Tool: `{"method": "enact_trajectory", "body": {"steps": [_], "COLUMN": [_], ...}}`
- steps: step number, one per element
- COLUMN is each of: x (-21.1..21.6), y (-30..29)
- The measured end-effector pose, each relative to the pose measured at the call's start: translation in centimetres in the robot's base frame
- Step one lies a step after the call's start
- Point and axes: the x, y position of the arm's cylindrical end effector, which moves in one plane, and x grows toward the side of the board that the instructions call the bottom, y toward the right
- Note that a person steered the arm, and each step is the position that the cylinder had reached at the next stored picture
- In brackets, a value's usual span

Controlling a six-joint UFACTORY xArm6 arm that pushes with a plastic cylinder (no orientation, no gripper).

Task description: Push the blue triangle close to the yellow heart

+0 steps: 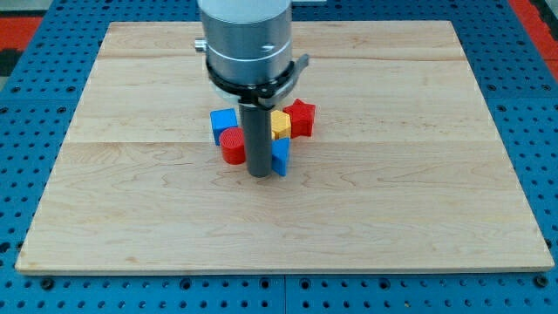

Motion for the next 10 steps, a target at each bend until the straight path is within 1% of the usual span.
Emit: {"method": "enact_trajectory", "body": {"steps": [1, 2, 4, 6, 7, 8, 9, 10], "x": [2.2, 2.9, 2.9, -2.2, -2.3, 2.6, 2.7, 1.9], "y": [0.6, 0.8, 5.2, 3.8, 3.8, 4.7, 2.2, -1.7]}}
